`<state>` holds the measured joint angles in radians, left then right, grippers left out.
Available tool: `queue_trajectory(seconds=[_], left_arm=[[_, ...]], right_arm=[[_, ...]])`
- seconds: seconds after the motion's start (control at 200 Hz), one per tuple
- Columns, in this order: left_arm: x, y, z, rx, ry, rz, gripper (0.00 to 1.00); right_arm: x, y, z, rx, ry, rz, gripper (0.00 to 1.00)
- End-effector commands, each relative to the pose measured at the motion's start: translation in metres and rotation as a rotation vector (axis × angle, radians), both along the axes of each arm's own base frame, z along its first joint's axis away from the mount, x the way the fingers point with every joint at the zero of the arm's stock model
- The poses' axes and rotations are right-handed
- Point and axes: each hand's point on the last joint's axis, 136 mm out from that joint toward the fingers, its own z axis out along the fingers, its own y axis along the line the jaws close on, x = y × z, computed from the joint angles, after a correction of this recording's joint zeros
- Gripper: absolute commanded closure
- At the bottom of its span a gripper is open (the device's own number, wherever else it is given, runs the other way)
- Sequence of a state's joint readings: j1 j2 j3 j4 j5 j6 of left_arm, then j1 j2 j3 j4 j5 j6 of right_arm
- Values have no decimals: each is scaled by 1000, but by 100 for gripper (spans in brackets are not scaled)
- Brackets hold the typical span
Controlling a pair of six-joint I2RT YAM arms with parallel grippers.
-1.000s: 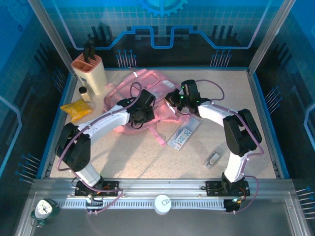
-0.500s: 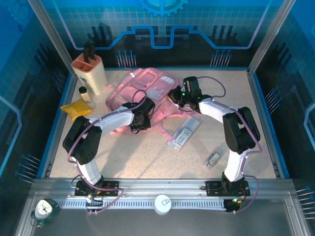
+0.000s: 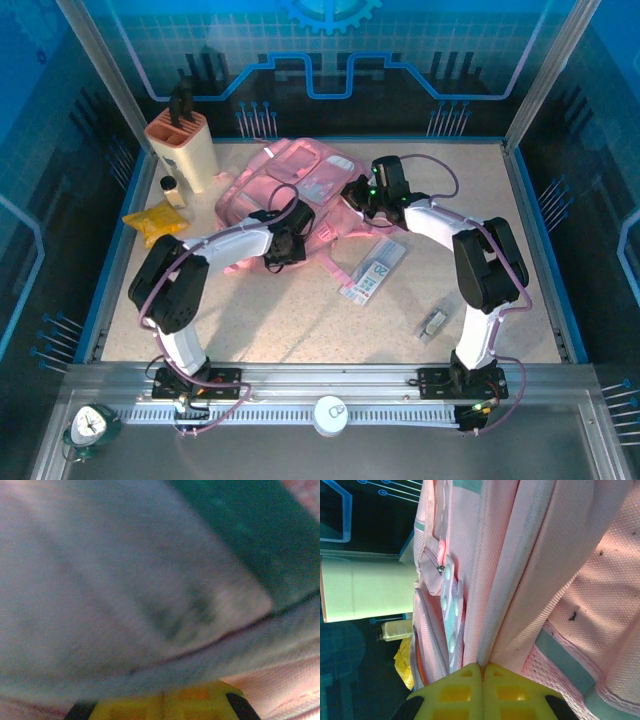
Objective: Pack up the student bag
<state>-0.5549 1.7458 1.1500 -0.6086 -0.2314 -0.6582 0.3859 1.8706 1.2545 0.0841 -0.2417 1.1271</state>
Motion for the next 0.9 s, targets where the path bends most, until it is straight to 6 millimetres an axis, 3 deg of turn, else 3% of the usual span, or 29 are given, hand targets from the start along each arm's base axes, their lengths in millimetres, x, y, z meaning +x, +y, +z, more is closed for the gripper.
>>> queue_trajectory(seconds=[0.0, 0.17, 0.245, 0.32, 0.39, 0.5, 0.595, 0.695, 0.765, 0.896], left_arm=[[-5, 18, 29, 7, -49, -38, 100], [-30, 39, 28, 64, 14, -52, 100], [-25, 10, 34, -59, -2, -87, 100], [-15, -29, 48, -175, -55, -133, 100], [-4, -54, 60, -218, -94, -162, 100], [8, -66, 67, -217, -105, -152, 100], [9, -66, 70, -209, -121, -147, 100], [6, -63, 68, -199, -116, -146, 100], [4, -63, 65, -203, -107, -152, 100], [3, -62, 61, -191, -103, -156, 100]], right_arm=[[28, -16, 26, -27, -92, -1, 100], [72, -39, 12, -6, -51, 3, 100], [85, -37, 16, -56, -75, 44, 100], [82, -32, 18, -91, -57, 90, 99], [65, -29, 17, -91, -37, 126, 82], [16, -22, 25, -71, -1, 173, 61], [-34, -11, 20, -61, 45, 207, 54], [-71, 5, 8, -12, 112, 225, 51], [-86, 23, 3, 28, 130, 234, 50], [-90, 50, -7, 49, 154, 238, 50]])
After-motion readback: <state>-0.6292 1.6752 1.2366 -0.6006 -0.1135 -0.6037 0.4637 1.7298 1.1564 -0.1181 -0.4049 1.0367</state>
